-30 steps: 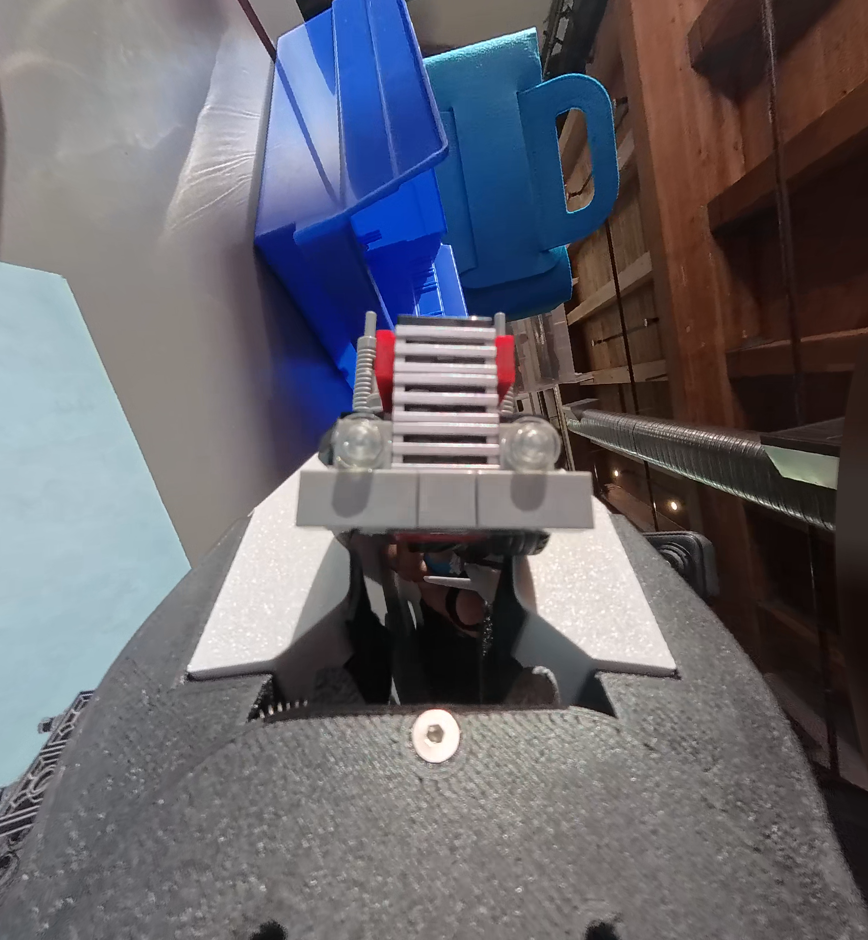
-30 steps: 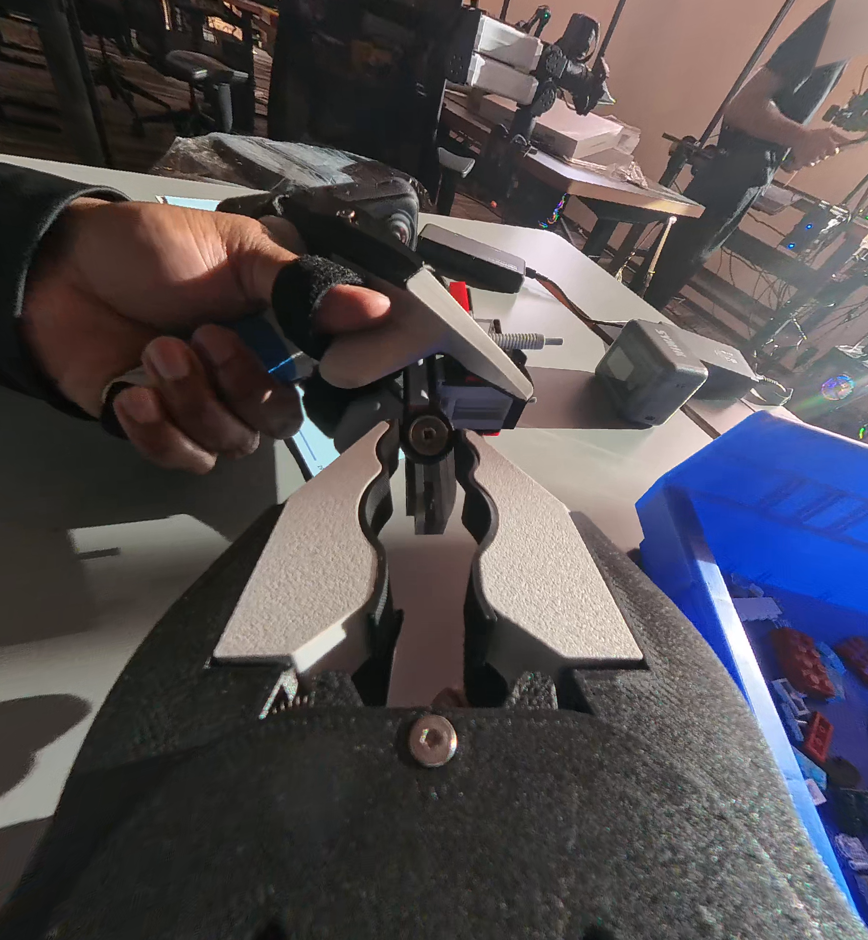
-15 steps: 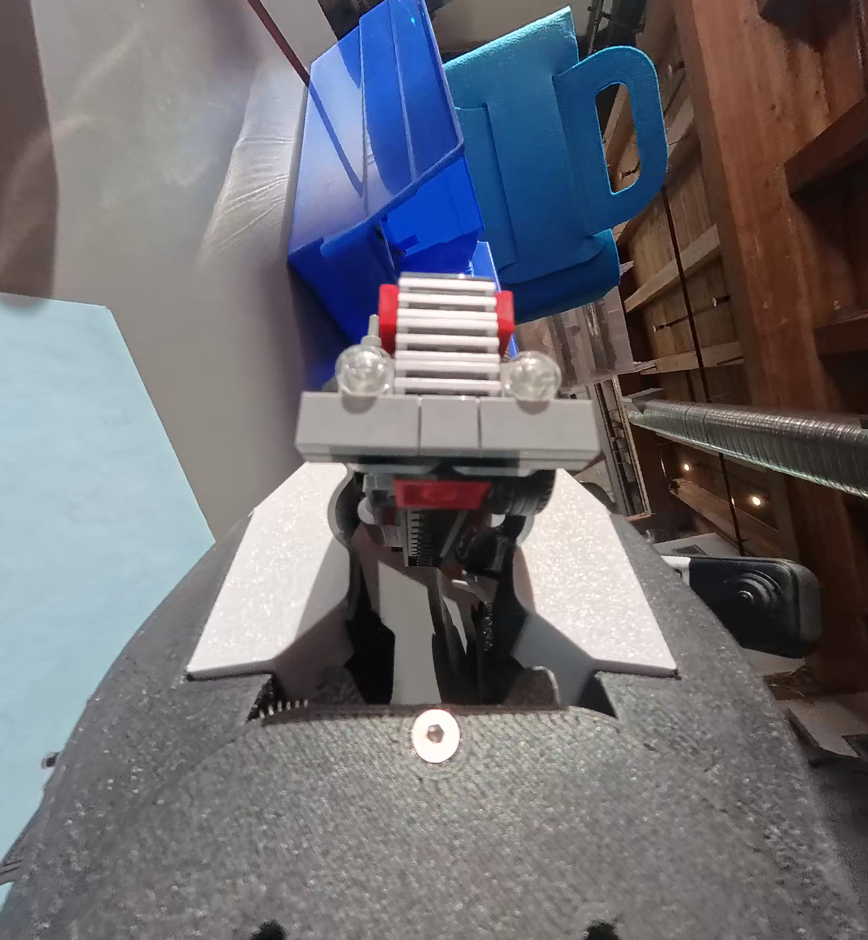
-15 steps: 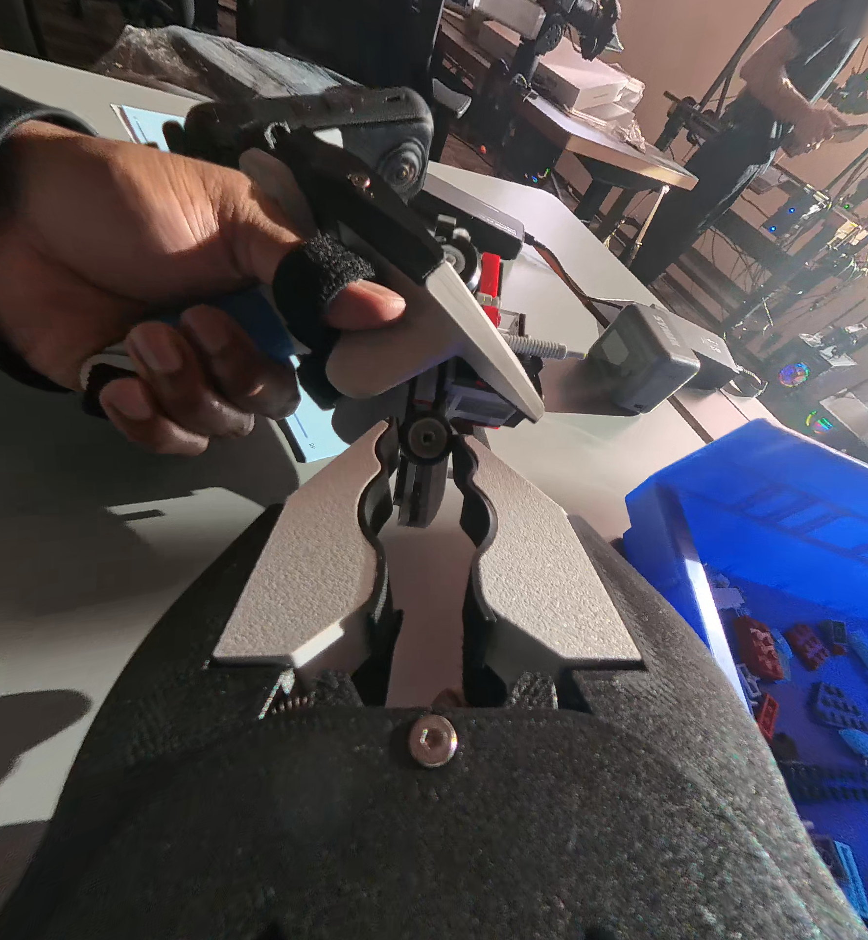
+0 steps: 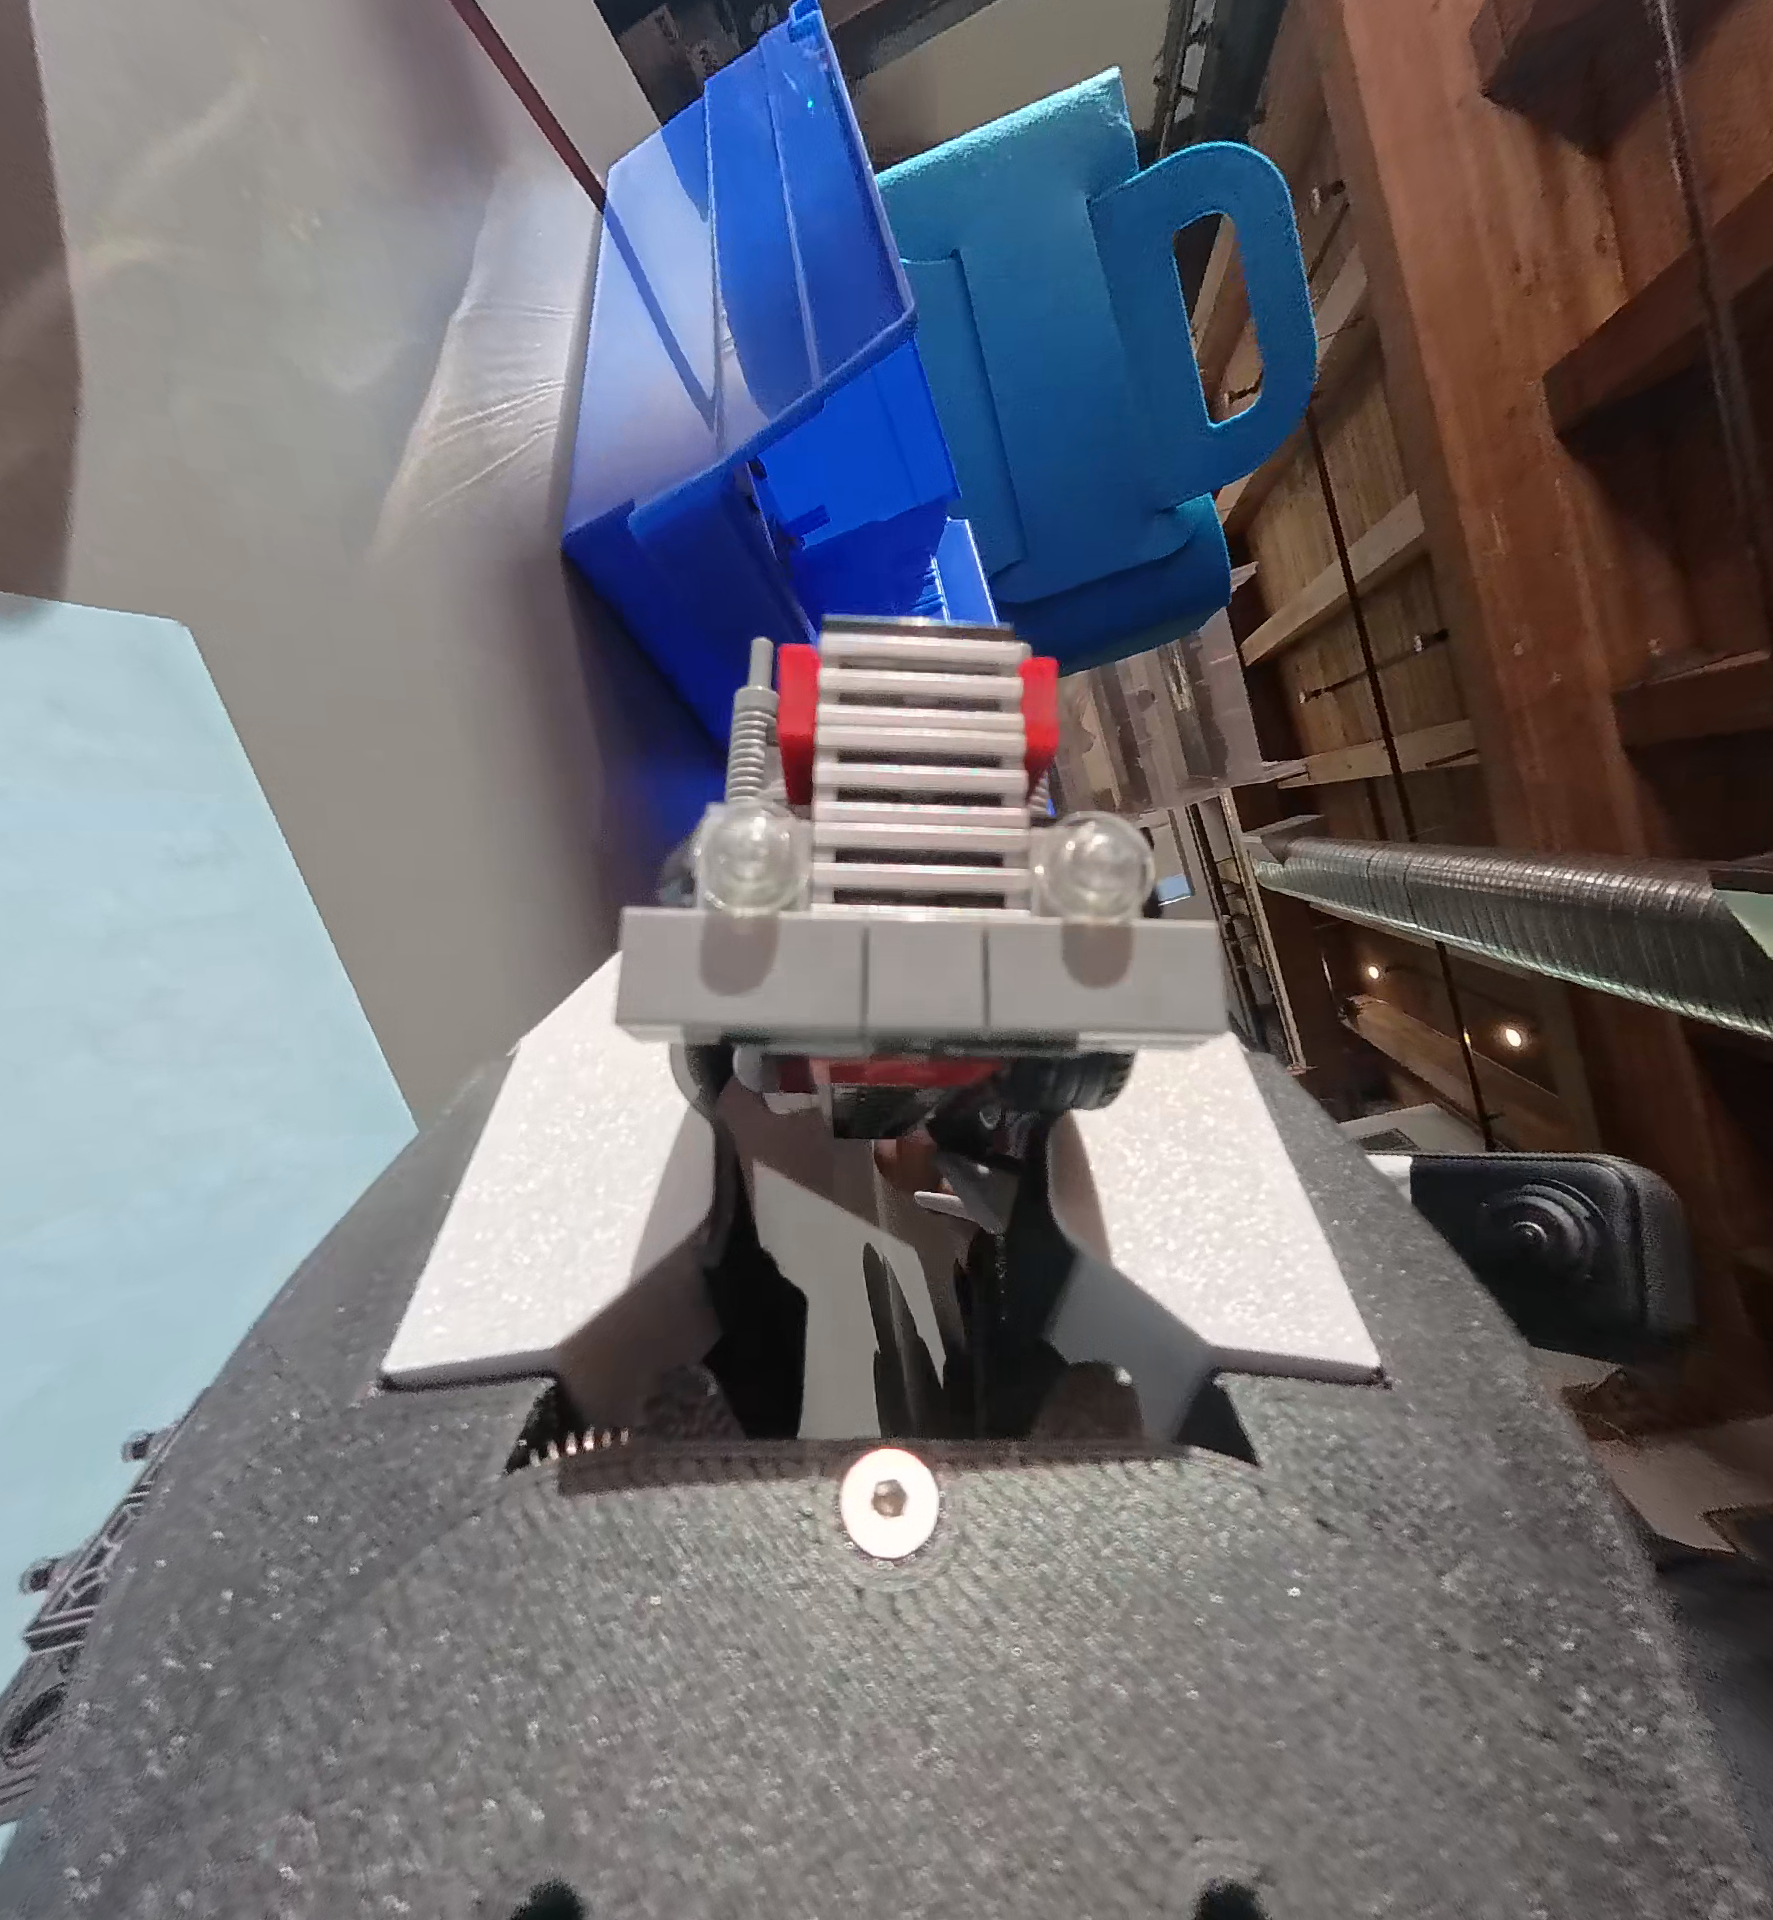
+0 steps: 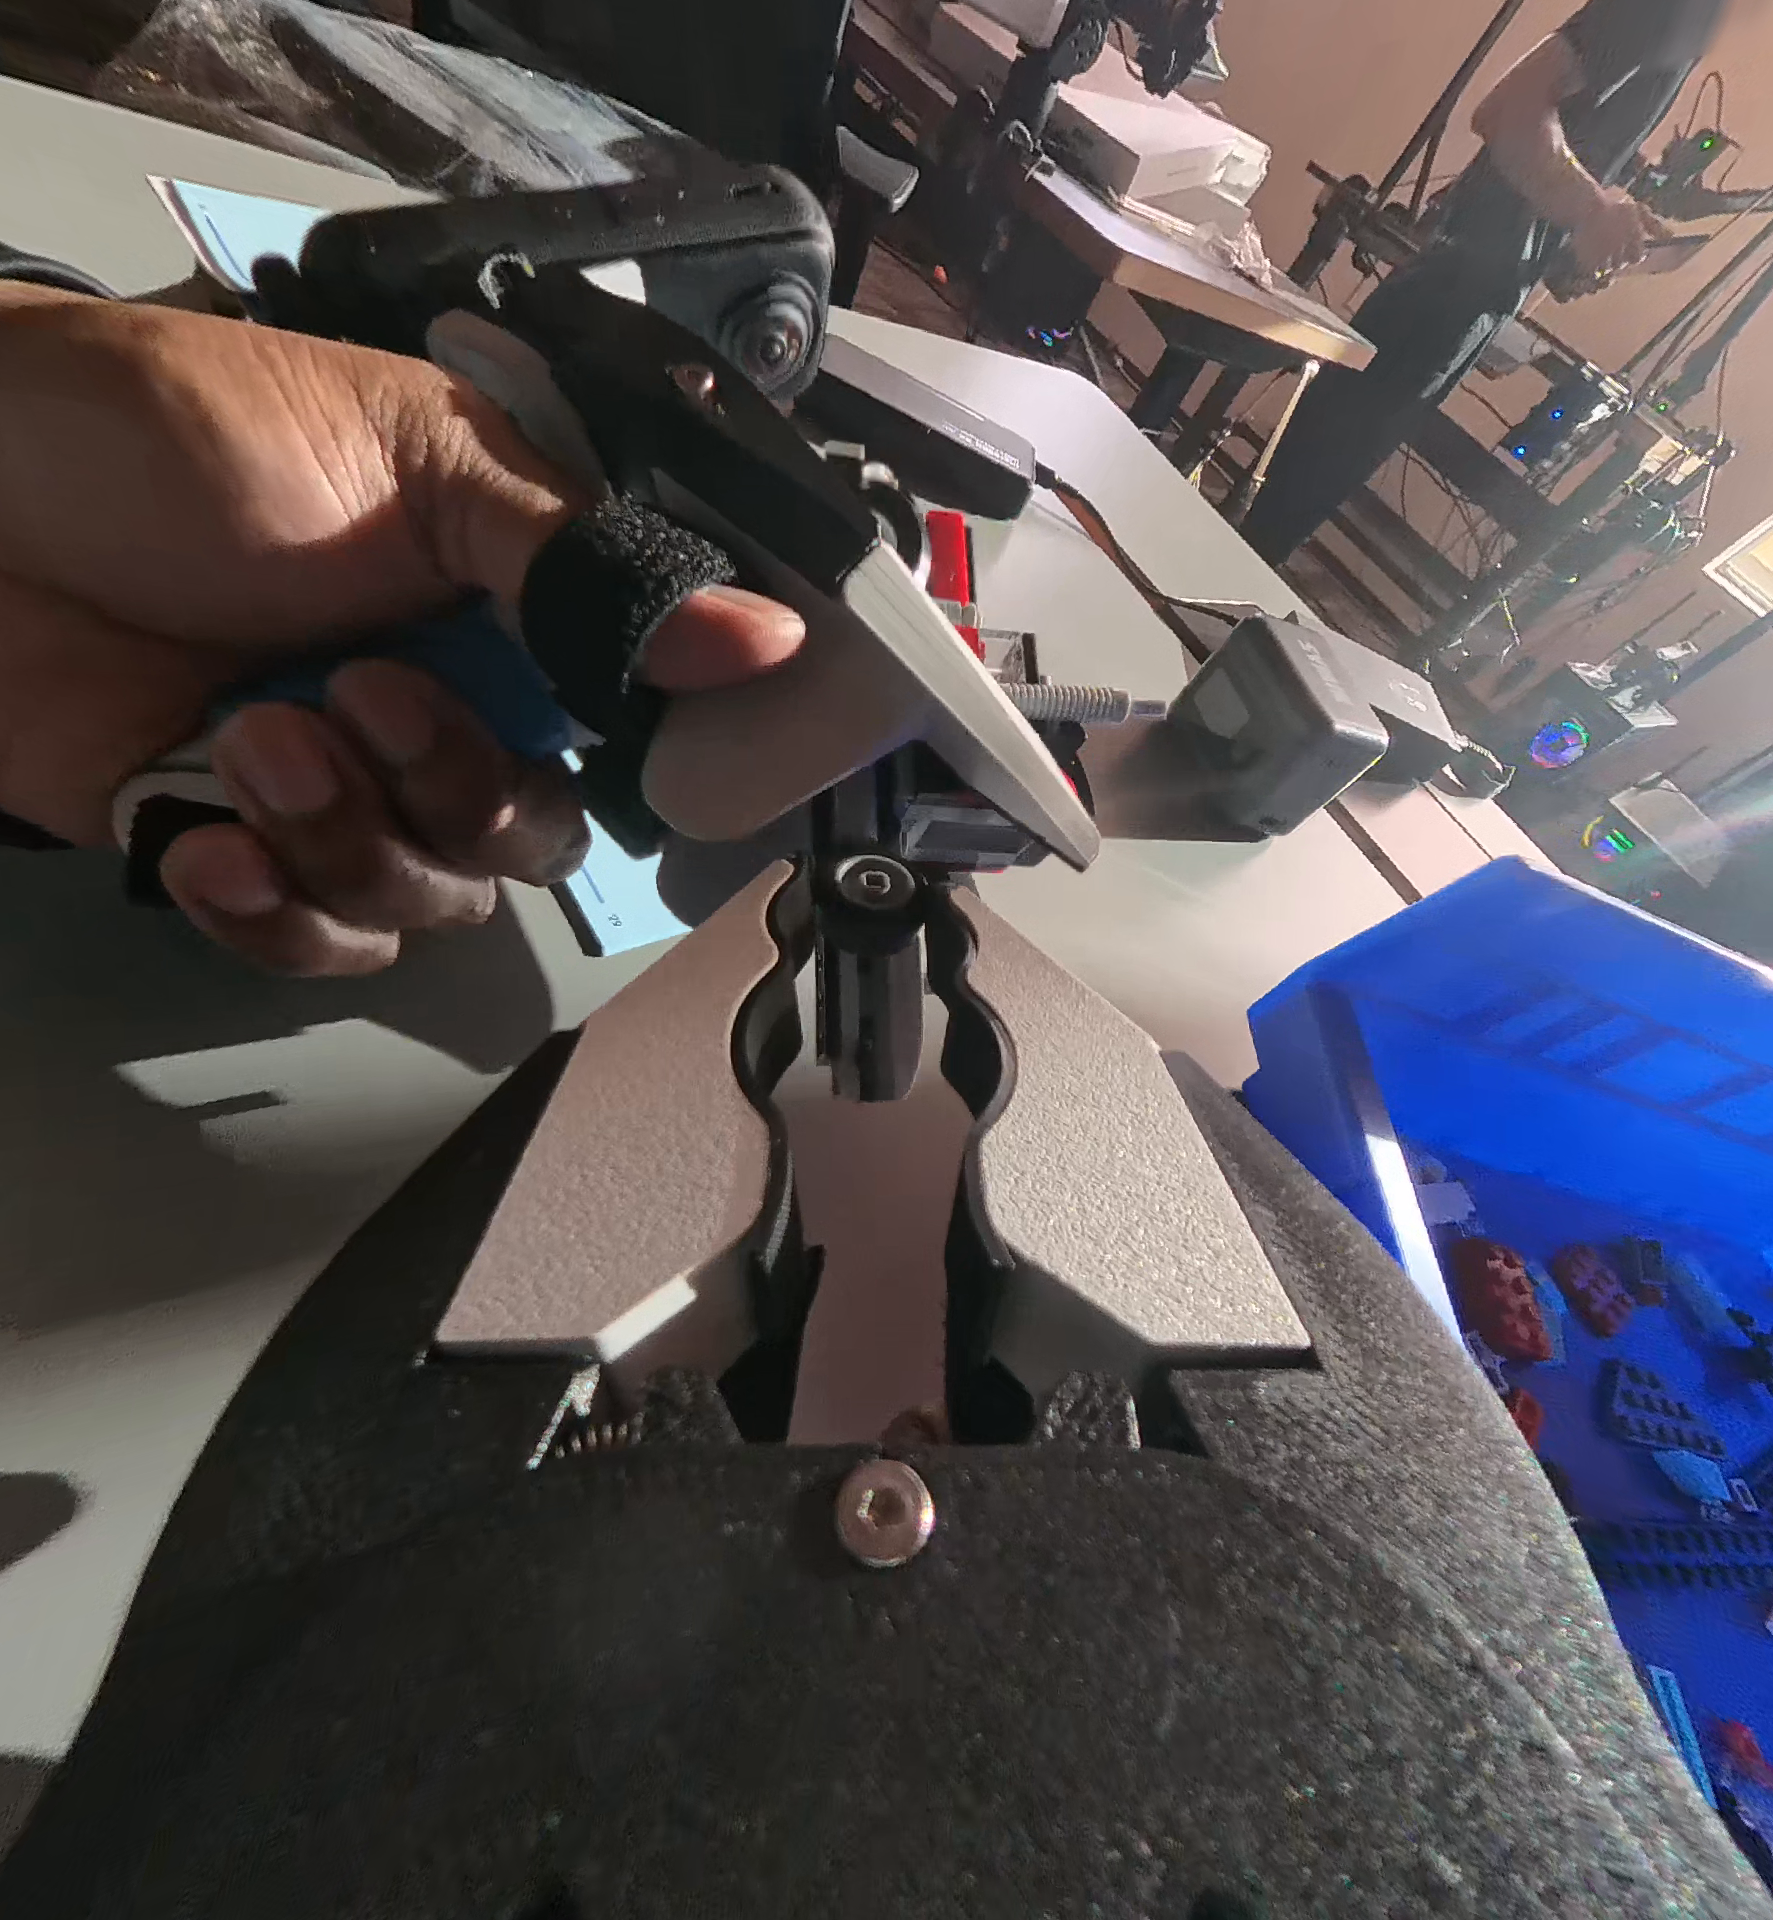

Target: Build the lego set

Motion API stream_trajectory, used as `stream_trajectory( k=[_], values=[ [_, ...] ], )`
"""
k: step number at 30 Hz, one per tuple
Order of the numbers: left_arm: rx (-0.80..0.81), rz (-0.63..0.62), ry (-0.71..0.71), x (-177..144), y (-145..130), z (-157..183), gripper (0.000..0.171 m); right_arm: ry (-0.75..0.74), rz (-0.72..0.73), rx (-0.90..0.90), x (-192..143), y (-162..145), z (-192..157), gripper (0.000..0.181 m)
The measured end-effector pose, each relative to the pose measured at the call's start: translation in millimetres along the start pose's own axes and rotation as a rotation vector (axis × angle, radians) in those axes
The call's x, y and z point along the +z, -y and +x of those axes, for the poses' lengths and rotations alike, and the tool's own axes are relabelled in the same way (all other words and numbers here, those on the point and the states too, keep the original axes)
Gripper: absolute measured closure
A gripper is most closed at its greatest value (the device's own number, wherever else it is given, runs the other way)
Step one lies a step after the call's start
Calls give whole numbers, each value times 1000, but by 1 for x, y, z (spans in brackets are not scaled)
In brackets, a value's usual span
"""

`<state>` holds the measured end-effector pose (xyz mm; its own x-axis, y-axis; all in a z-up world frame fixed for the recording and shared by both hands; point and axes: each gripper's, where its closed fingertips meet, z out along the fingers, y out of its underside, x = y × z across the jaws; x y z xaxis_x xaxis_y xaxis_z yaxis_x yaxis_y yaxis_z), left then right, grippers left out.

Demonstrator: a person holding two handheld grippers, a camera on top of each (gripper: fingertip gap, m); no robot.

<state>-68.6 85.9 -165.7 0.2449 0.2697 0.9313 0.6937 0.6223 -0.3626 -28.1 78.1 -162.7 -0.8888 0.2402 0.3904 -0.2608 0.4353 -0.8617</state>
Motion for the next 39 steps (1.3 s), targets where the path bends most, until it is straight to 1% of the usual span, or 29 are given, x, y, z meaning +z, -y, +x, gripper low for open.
stream_trajectory(
  k=[7, 12, 16, 27, 30, 33, 35, 39],
  values=[
    [-26, 7, -37, 0, 1, 3, 117, 9, 42, 9, -4, 3, 2, 157],
    [-39, 6, -45, 1, 0, 3, 118, 11, 43, 1, -3, 3, 0, 157],
    [-63, 12, -85, 1, 0, 8, 118, 17, 70, 5, -6, 6, 1, 157],
    [-60, 14, -137, 1, 0, 15, 116, 13, 111, -1, -11, 11, 3, 156],
    [-58, 20, -150, 1, 1, 17, 117, 19, 125, 12, -12, 12, 3, 157],
    [-69, 46, -171, -2, 8, 19, 117, 28, 124, 16, -13, 11, 3, 157],
    [-36, 19, -135, -1, 4, 16, 117, 10, 116, 5, -12, 9, 5, 157],
    [-19, 23, -129, -1, 5, 16, 117, 4, 115, -5, -11, 10, 5, 157]
  ],
)
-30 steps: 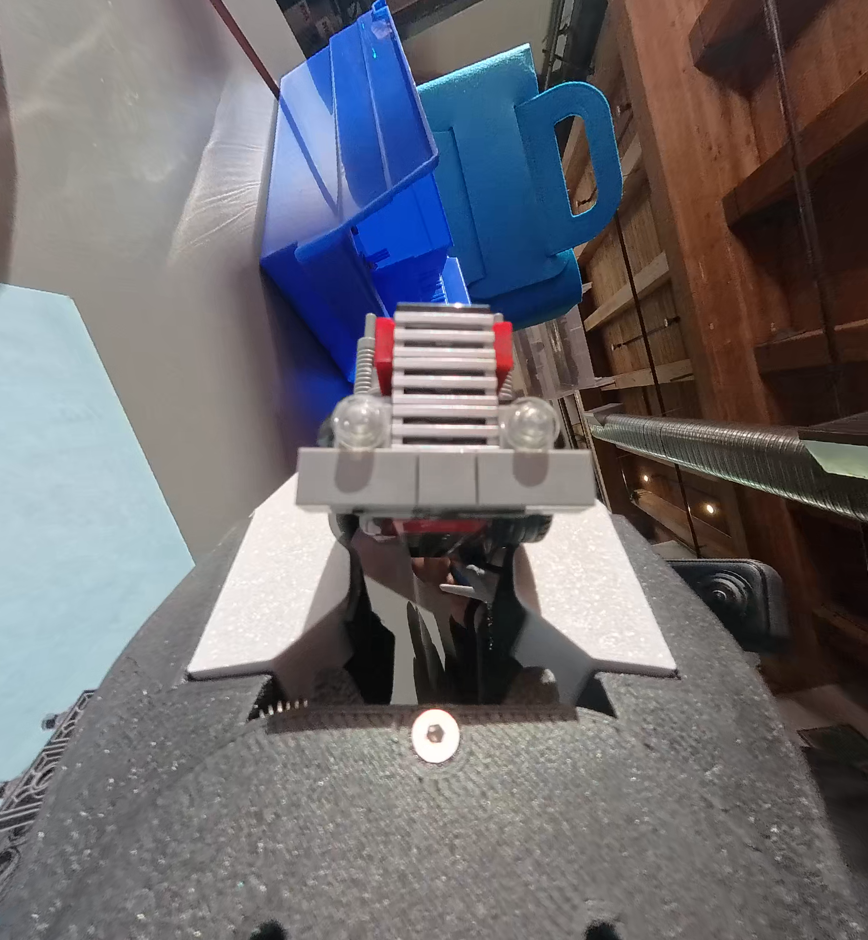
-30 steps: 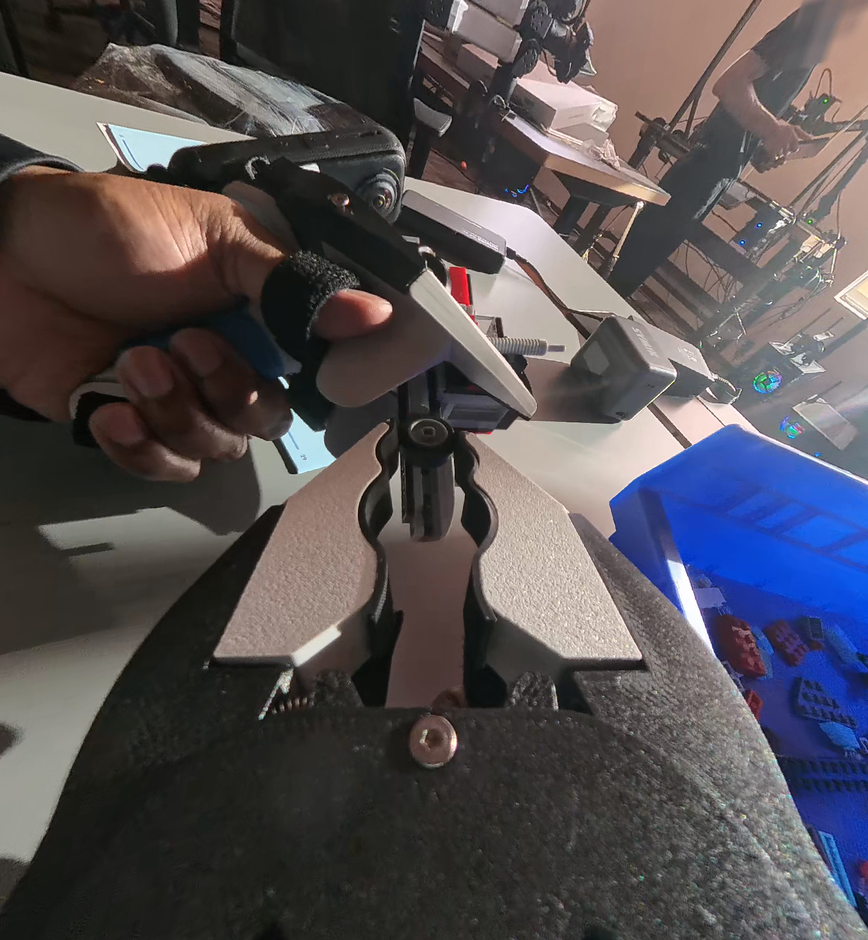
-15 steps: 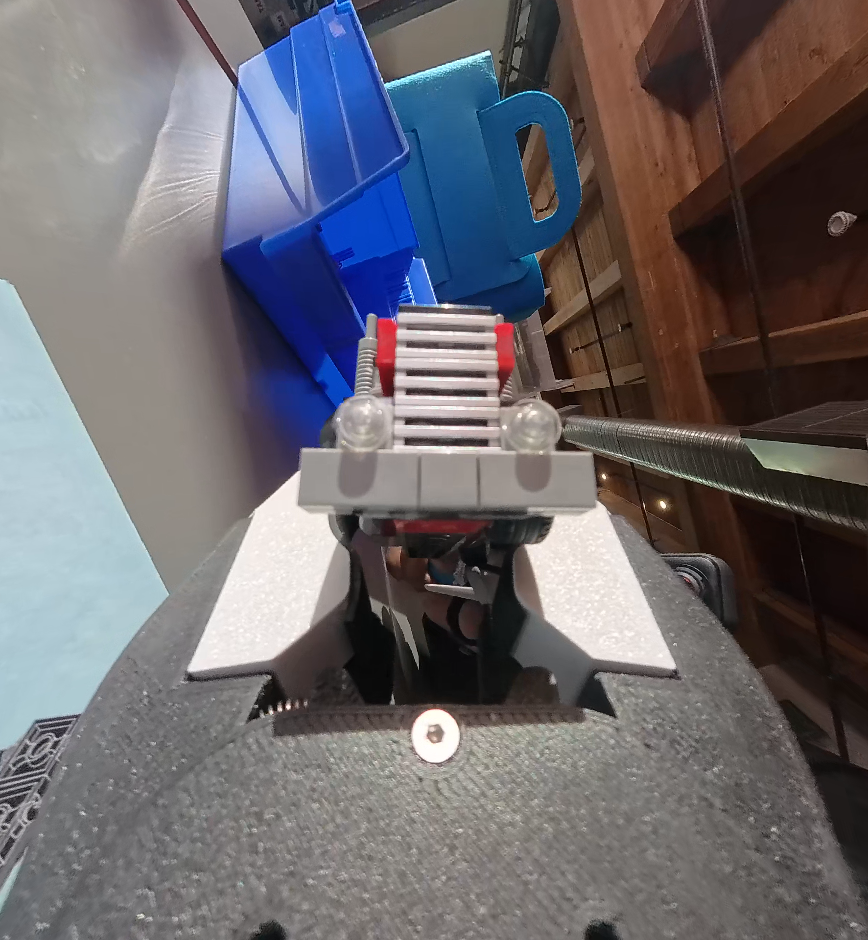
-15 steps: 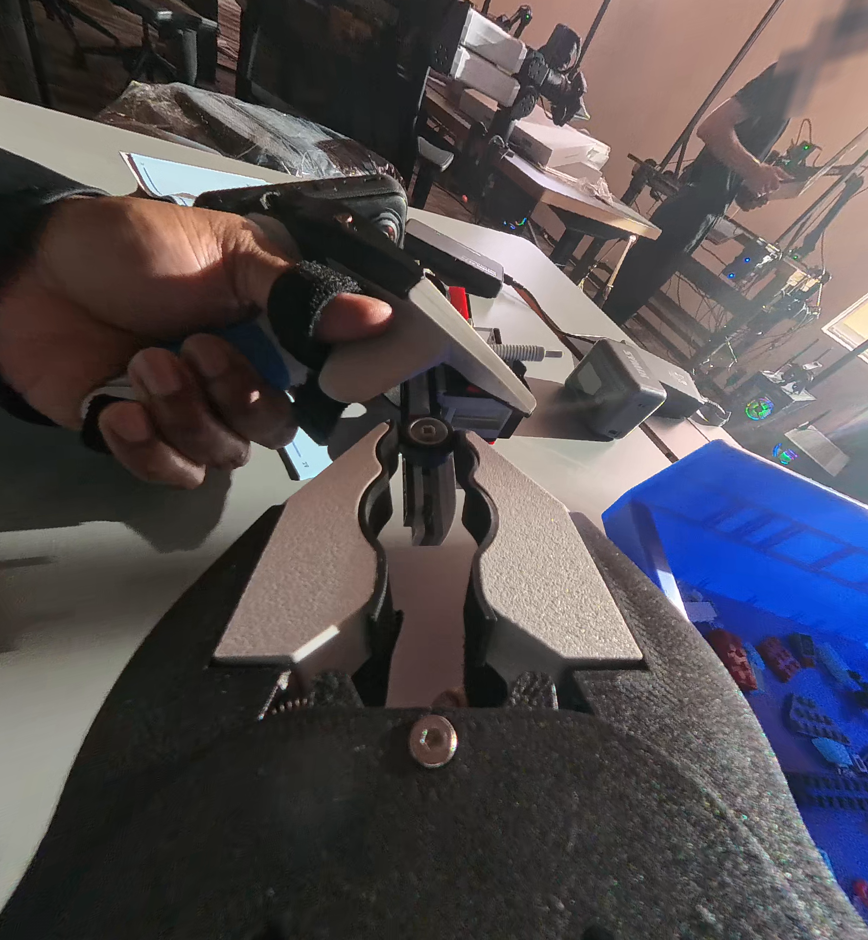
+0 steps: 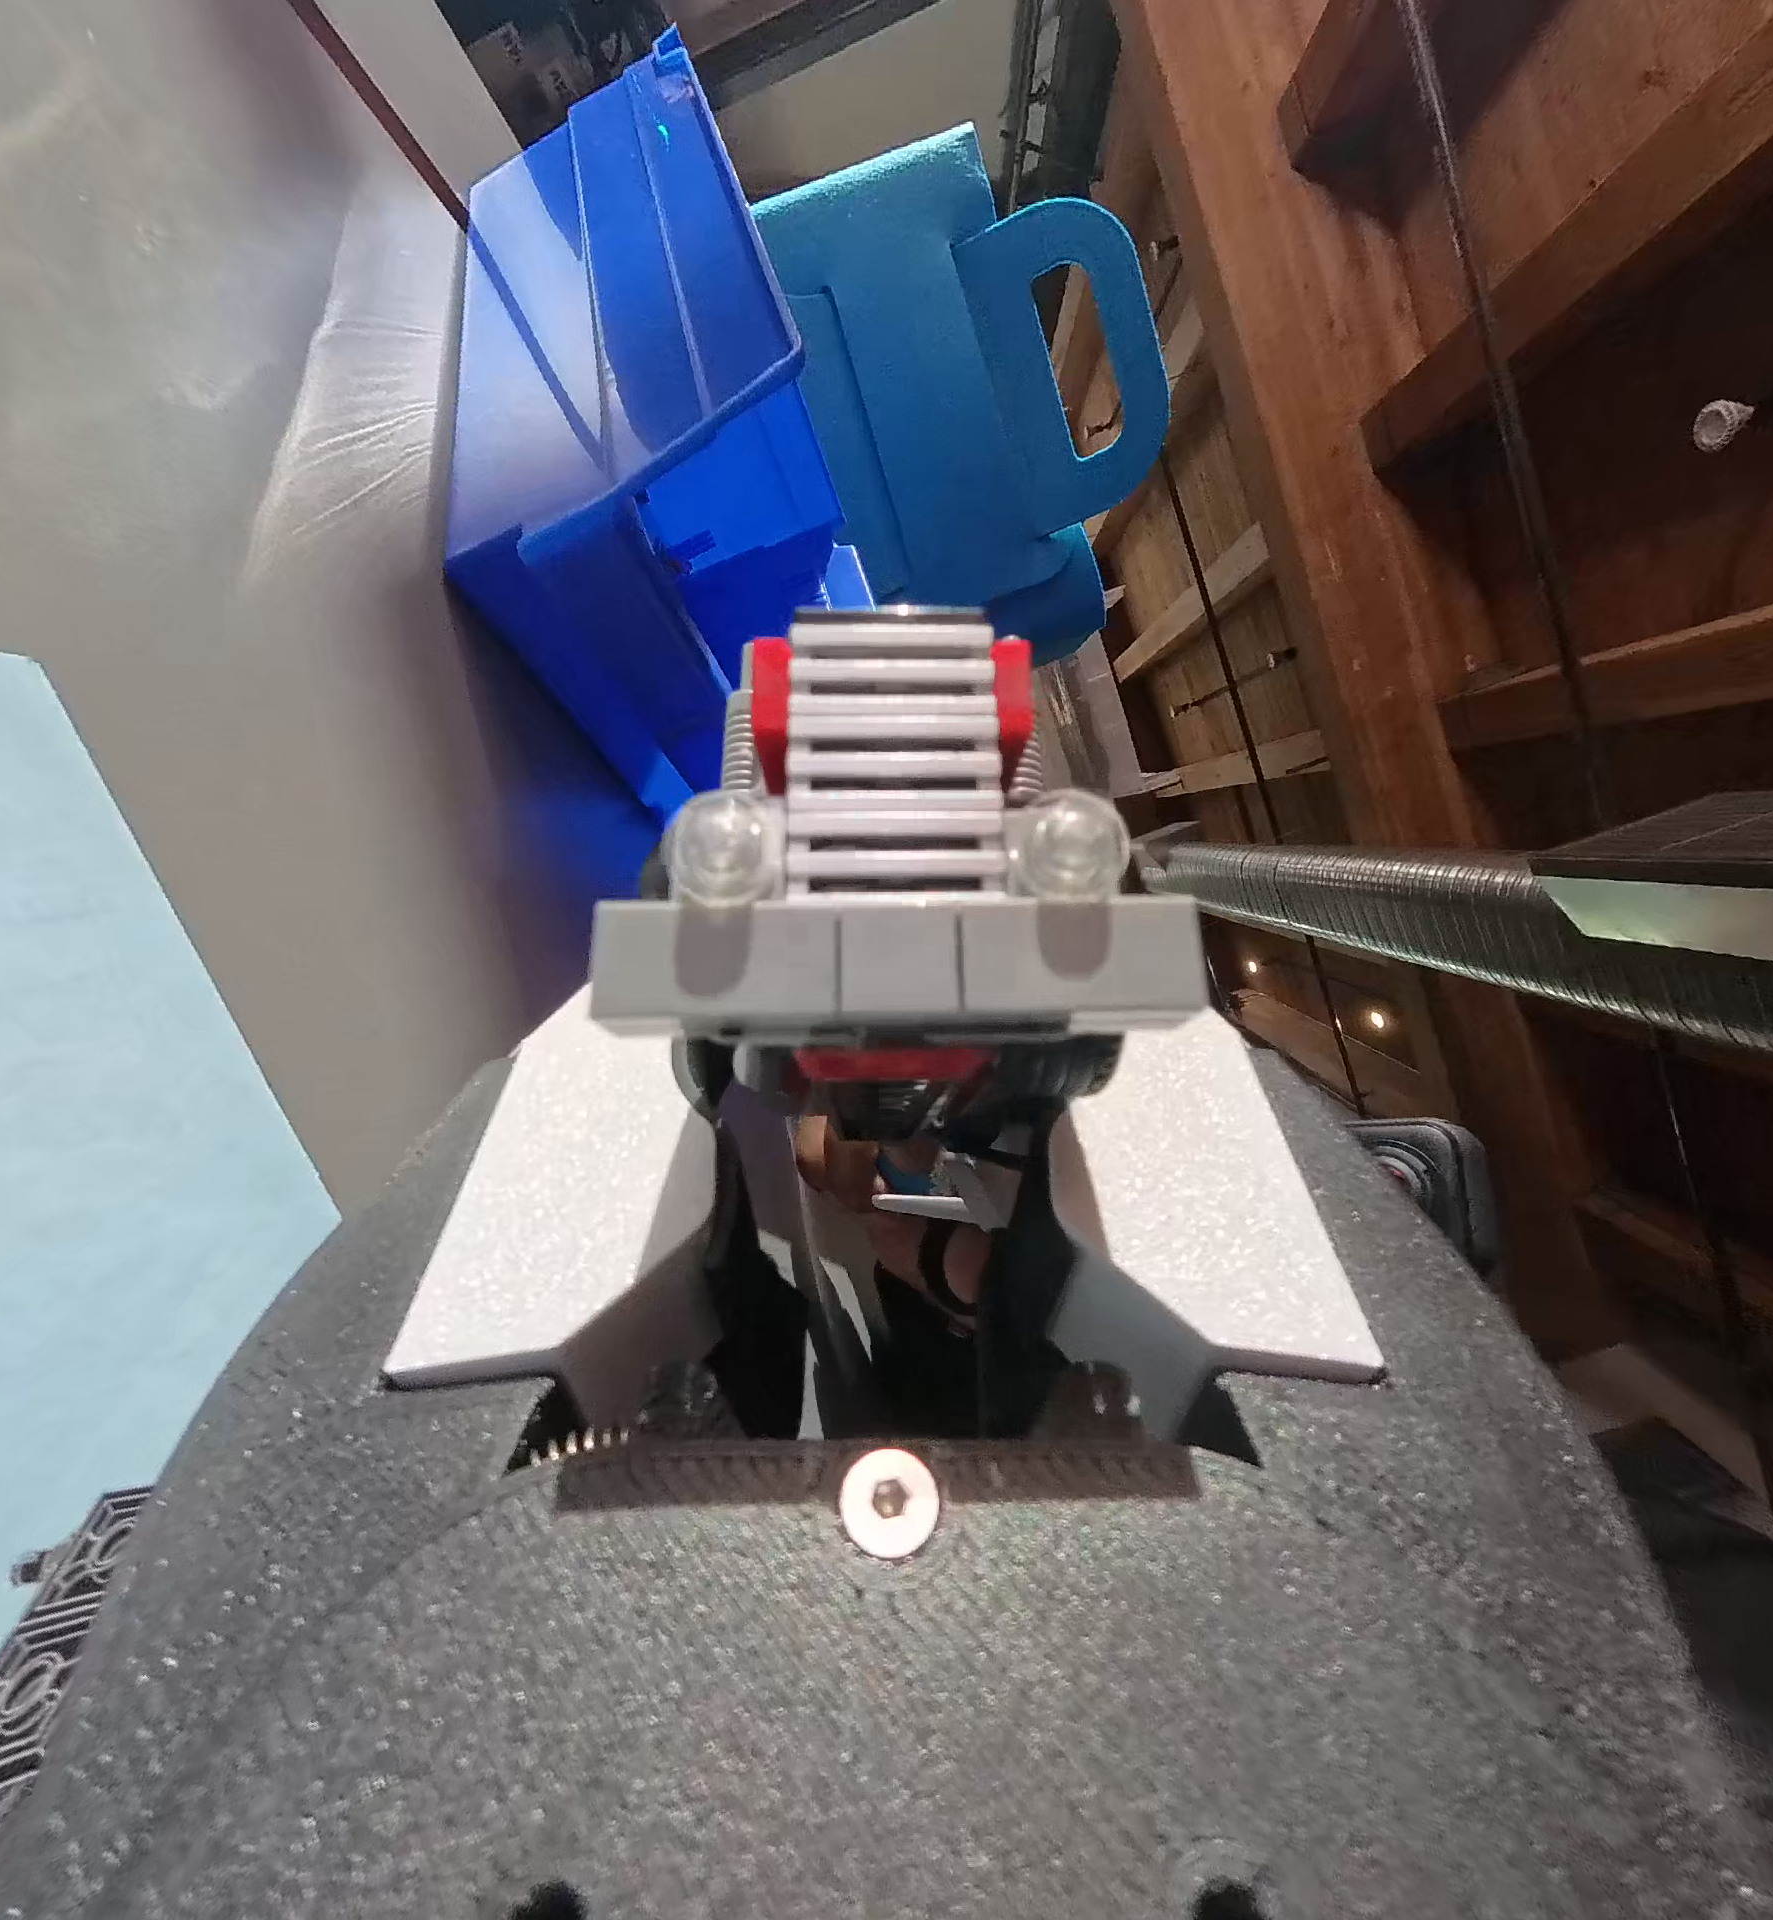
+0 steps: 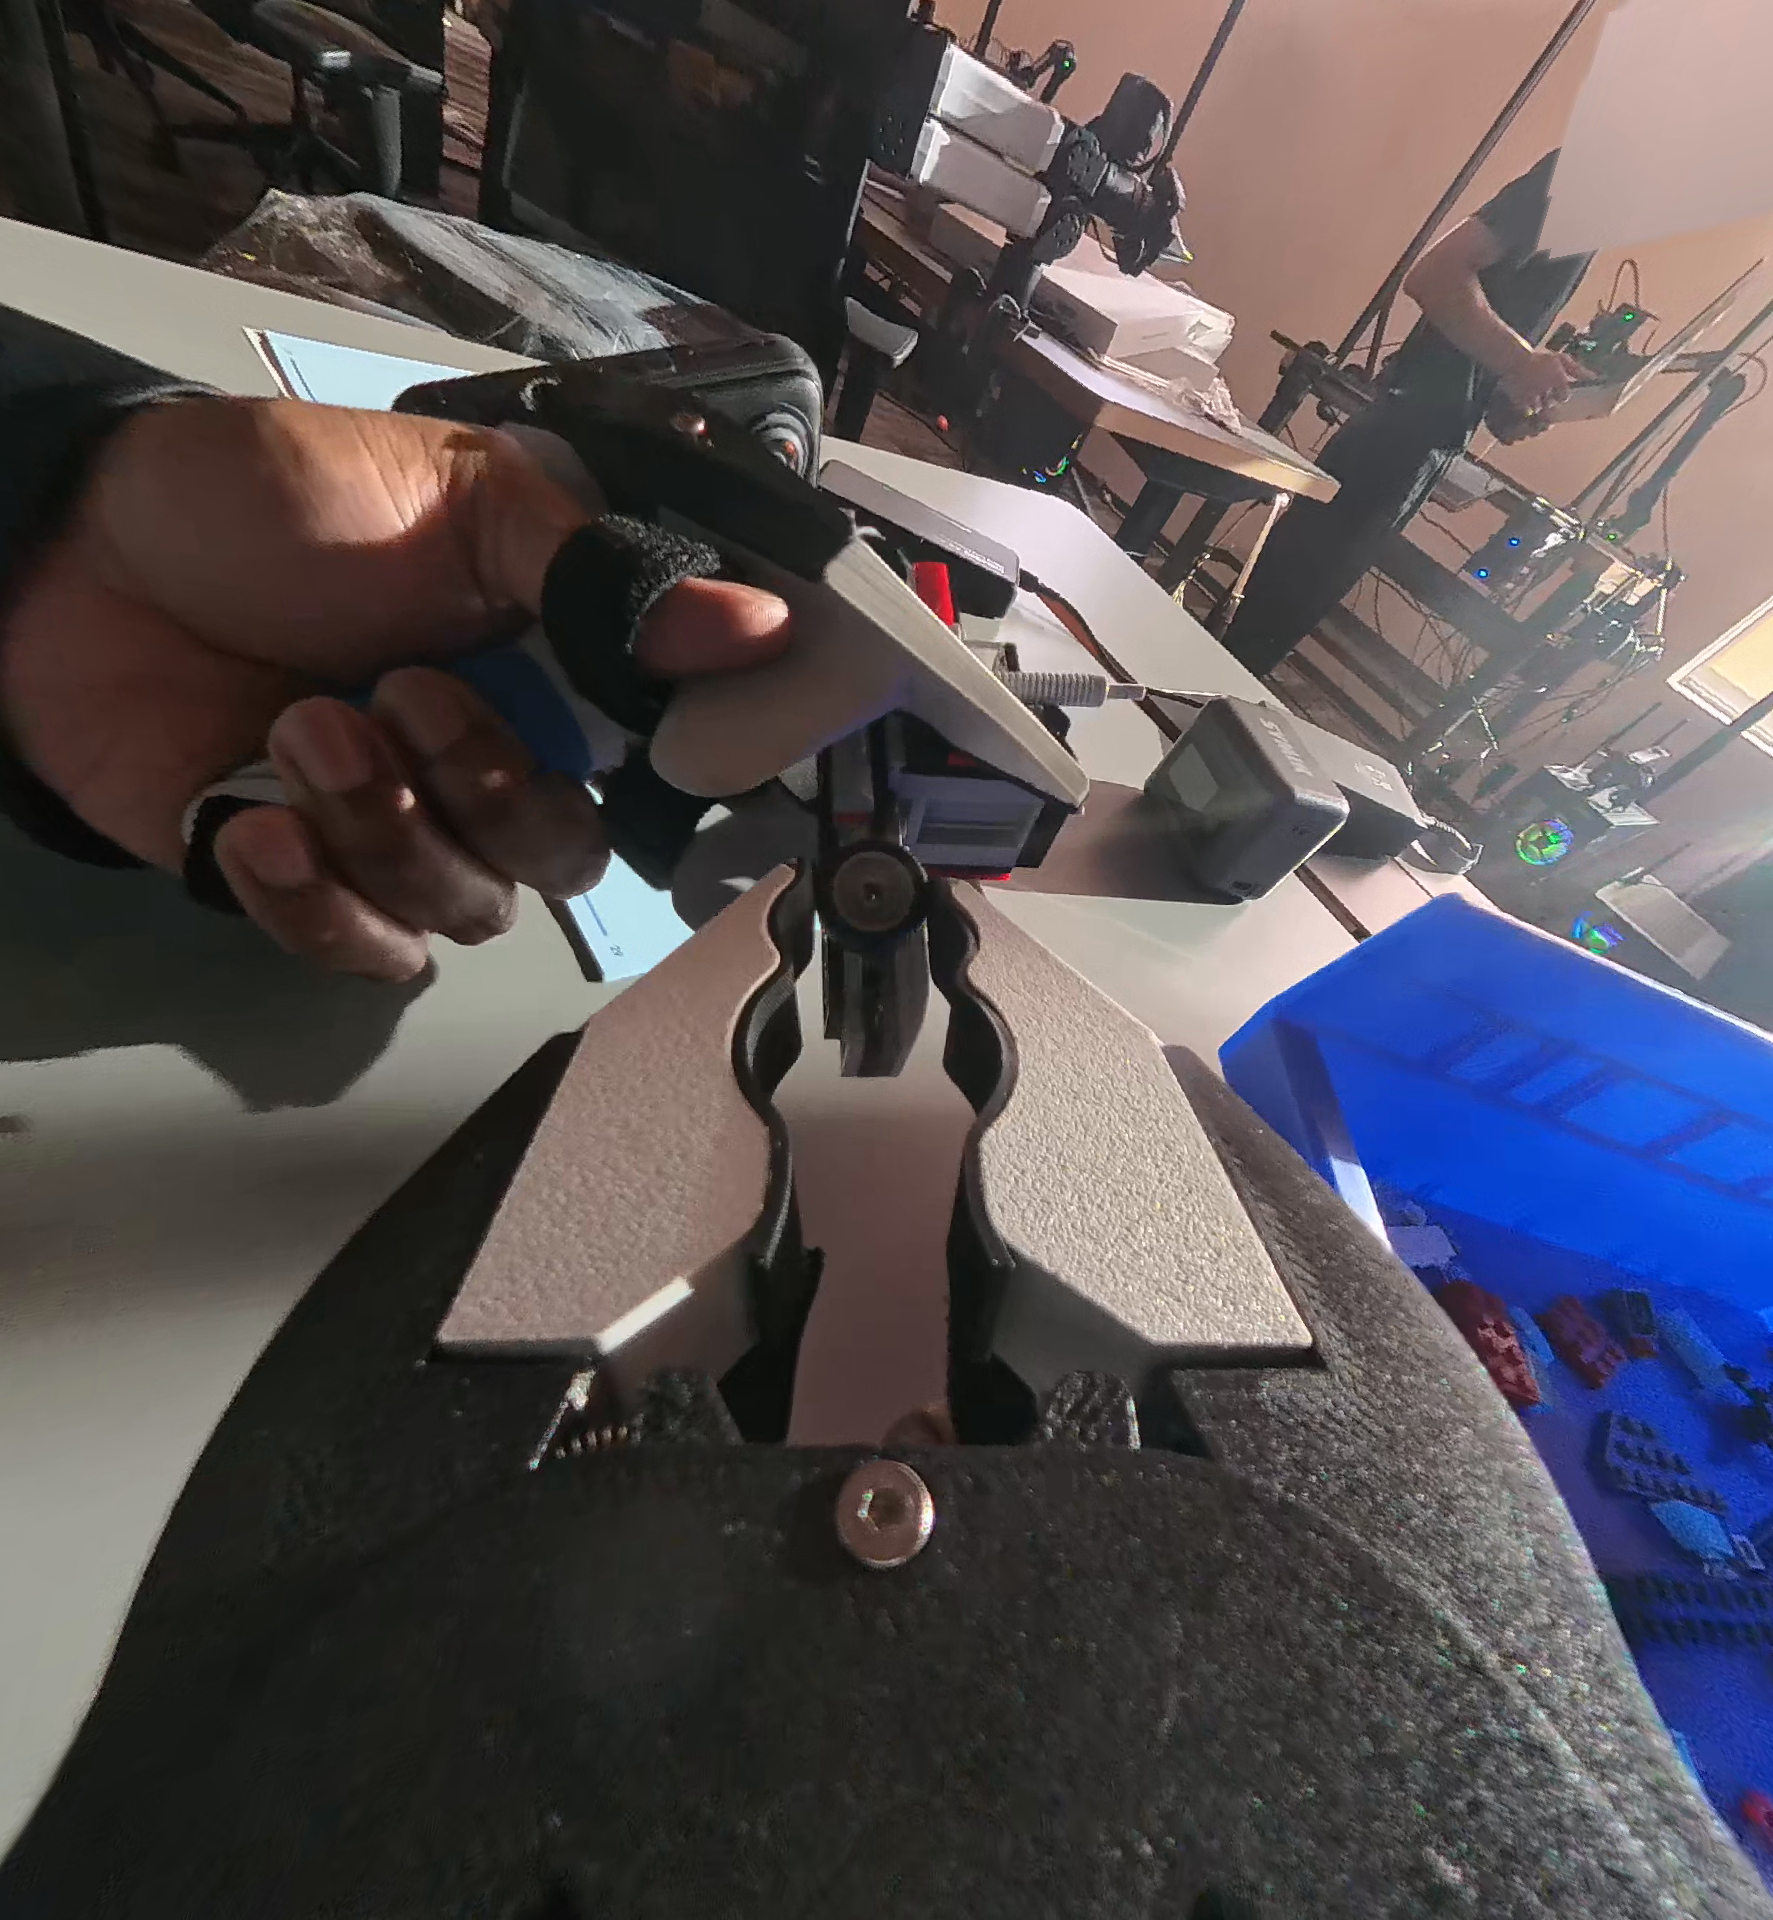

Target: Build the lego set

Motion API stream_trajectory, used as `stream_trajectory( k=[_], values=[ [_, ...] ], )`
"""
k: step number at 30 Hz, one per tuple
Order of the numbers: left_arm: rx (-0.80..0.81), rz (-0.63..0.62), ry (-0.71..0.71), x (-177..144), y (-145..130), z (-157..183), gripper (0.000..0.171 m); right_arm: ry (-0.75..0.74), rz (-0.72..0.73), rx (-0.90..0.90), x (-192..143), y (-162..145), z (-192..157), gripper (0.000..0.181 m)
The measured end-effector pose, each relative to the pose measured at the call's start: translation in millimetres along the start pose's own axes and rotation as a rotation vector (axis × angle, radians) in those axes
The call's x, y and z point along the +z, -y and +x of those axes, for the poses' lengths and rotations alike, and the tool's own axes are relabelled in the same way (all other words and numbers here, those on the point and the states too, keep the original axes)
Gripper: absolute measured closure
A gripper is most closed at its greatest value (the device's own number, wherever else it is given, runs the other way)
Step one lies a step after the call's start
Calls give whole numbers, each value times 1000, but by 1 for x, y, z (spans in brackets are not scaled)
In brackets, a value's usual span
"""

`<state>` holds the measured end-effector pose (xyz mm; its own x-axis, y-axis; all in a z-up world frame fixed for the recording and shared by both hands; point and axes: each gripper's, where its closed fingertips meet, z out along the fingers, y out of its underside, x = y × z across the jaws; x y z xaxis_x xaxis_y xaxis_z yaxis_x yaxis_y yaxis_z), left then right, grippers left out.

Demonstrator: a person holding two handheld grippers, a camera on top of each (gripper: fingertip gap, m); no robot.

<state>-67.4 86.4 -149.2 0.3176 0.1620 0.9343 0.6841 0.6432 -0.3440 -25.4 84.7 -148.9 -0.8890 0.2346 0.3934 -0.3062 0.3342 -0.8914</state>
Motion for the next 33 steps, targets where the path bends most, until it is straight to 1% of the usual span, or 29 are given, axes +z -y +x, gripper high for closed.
stream_trajectory(
  k=[4, 15, 21, 30, 33],
  values=[
    [30, -14, 18, 1, -3, -1, 118, -12, 15, 8, -1, 4, 2, 157],
    [41, -19, 27, 3, -5, -2, 117, 30, -22, 27, 2, 0, -4, 157],
    [78, -34, 39, 5, -10, -1, 117, 12, -38, 44, 3, -3, 0, 157],
    [52, -30, 22, 4, -9, 0, 117, 19, -20, 47, 1, -1, 0, 157],
    [44, -14, 20, 2, -5, 0, 117, 27, -14, 49, 0, 1, -1, 157]
  ],
)
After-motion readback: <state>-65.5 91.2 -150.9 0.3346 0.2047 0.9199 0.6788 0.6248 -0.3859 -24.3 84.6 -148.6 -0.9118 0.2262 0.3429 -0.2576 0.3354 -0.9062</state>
